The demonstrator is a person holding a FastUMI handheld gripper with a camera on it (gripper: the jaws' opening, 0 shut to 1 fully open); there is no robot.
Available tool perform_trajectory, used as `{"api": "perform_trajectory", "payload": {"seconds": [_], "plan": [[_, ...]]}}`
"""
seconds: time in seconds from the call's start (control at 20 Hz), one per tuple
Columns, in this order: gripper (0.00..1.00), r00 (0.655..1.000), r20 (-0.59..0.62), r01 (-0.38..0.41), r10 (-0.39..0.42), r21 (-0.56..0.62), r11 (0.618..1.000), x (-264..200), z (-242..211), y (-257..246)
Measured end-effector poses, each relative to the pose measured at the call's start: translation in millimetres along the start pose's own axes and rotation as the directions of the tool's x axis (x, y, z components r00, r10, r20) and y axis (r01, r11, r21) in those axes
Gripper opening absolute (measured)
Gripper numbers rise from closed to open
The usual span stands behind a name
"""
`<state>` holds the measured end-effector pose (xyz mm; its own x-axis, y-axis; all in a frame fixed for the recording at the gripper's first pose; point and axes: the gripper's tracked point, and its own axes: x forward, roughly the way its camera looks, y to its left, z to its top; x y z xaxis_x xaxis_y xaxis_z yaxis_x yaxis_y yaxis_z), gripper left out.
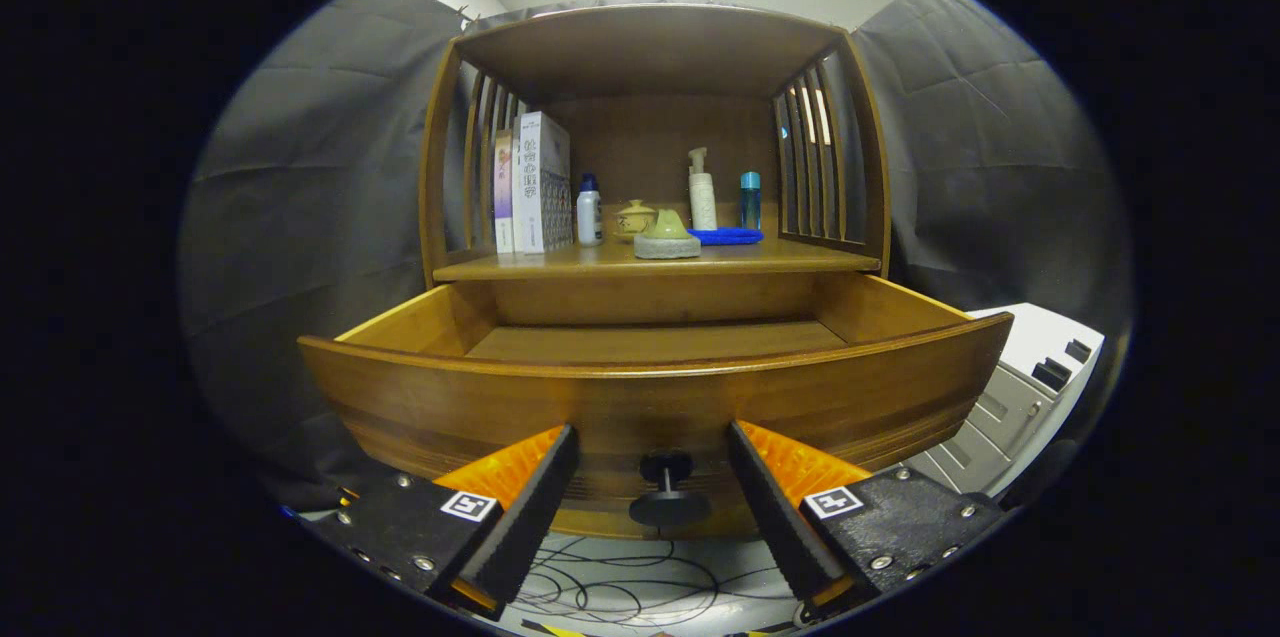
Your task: Pull open the drawer, take out the items inside it, and place them on the countertop above the cabinet.
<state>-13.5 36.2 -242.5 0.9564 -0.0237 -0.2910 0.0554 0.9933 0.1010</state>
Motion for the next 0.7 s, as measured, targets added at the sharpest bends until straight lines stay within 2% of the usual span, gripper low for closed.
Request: {"api": "perform_trajectory", "payload": {"seconds": [0.3, 0.35, 0.7], "plan": [[0.96, 1.0, 0.027, 0.001, -0.001, 0.022, 1.0, 42, 23, 1], [0.95, 1.0, -0.008, -0.005, 0.005, 0.026, 1.0, 51, 16, 1], [0.94, 1.0, 0.031, 0.001, -0.002, 0.023, 1.0, 110, 32, -1]]}}
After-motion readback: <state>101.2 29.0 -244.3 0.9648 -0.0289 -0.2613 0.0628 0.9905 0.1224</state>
